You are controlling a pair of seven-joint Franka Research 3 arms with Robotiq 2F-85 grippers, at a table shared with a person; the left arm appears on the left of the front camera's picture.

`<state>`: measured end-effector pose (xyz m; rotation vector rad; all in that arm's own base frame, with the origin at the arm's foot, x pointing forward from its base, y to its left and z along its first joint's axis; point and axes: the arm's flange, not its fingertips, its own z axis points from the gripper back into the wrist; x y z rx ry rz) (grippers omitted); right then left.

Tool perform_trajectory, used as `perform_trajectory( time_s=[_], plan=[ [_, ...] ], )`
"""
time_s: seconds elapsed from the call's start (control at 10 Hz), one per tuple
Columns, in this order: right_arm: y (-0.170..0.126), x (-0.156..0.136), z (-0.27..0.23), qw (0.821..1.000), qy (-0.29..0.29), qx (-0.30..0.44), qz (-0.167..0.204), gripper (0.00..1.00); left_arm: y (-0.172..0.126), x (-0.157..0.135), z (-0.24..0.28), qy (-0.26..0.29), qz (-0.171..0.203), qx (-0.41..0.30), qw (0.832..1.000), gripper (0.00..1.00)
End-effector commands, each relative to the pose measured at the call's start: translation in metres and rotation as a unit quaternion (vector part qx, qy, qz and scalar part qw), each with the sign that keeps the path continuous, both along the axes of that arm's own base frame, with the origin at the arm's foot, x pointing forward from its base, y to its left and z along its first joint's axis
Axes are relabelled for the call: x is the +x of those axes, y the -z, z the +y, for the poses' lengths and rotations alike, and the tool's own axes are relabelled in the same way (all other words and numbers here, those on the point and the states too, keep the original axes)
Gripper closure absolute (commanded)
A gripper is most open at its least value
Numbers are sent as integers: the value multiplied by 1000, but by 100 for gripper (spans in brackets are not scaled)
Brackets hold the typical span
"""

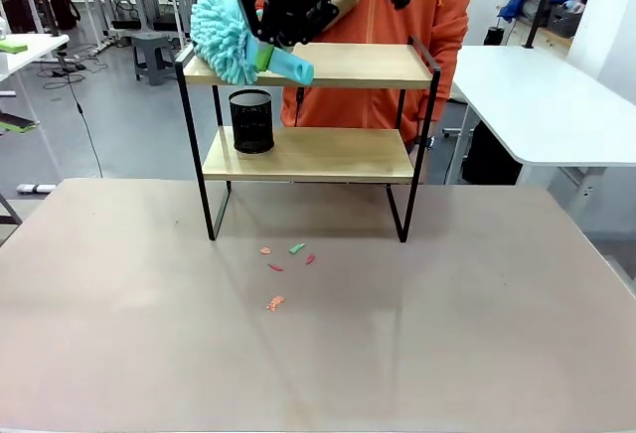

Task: Clean the shelf.
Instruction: Clean the remaining tier of the Shelf with the Duster once objects are removed.

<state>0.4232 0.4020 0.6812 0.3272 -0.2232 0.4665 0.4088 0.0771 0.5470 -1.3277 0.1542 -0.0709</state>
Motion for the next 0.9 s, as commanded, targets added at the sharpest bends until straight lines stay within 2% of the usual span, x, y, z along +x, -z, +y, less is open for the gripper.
perform_trajectory(
  time_s=[0.0, 0.3, 0.4, 0.7, 0.8],
  plan=[
    [-12, -2, -30, 1000, 0, 21, -2, 88, -4, -2, -1, 0, -5, -9, 1000, 0],
    [-27, -16, -76, 999, 10, 50, -6, 88, -4, -2, -1, 0, -5, -9, 1000, 0],
    [-35, -24, -103, 998, 2, 67, 5, 88, -4, -2, -1, 0, -5, -9, 1000, 0],
    [-46, -67, -228, 988, -69, 107, 85, 88, -4, -2, -1, 0, -5, -9, 1000, 0],
    [-42, -79, -275, 986, -65, 120, 100, 88, -4, -2, -1, 0, -5, -9, 1000, 0]
  ],
)
